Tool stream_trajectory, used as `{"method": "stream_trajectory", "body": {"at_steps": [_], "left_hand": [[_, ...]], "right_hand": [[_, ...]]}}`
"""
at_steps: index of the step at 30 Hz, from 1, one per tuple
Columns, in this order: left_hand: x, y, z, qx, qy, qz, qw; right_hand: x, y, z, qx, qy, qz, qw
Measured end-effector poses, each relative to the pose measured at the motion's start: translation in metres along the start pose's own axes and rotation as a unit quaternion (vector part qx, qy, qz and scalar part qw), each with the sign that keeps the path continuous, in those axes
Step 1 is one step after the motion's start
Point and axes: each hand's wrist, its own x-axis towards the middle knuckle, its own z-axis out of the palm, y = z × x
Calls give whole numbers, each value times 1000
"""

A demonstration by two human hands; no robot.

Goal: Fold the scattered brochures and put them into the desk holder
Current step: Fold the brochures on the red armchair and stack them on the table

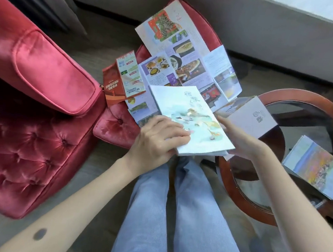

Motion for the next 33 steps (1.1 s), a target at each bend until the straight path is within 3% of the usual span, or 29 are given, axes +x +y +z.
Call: {"method": "stream_trajectory", "body": {"at_steps": [5,9,11,14,15,17,20,22,24,28,29,33], "left_hand": [[22,23,12,-8,-19,105,994],[24,39,31,-84,-92,62,990],[19,42,42,-63,-208,70,974],[12,39,55,1,-484,52,873],[13,35,59,12,-526,29,850],[23,28,69,31,-513,-18,858],[50,22,88,3,-379,-152,913],[68,23,105,-37,-333,-213,918],[82,29,126,-79,-368,-250,892],[93,45,153,-294,-467,-388,738],[91,47,160,-322,-473,-396,718],[83,70,190,-294,-431,-412,747]], "right_hand": [[-19,13,-23,242,-123,-8,963],[-23,39,-32,166,-138,-78,973],[-24,59,-35,170,-136,-99,971],[-25,86,-52,194,-113,-130,966],[-26,95,-59,205,-106,-133,964],[-28,112,-72,229,-94,-130,960],[-35,137,-91,236,-97,-143,956],[-40,149,-102,247,-122,-141,951],[-45,159,-110,242,-137,-140,950],[-58,177,-126,163,-112,-162,967],[-62,183,-129,138,-83,-160,974],[-65,210,-139,25,133,-143,980]]}}
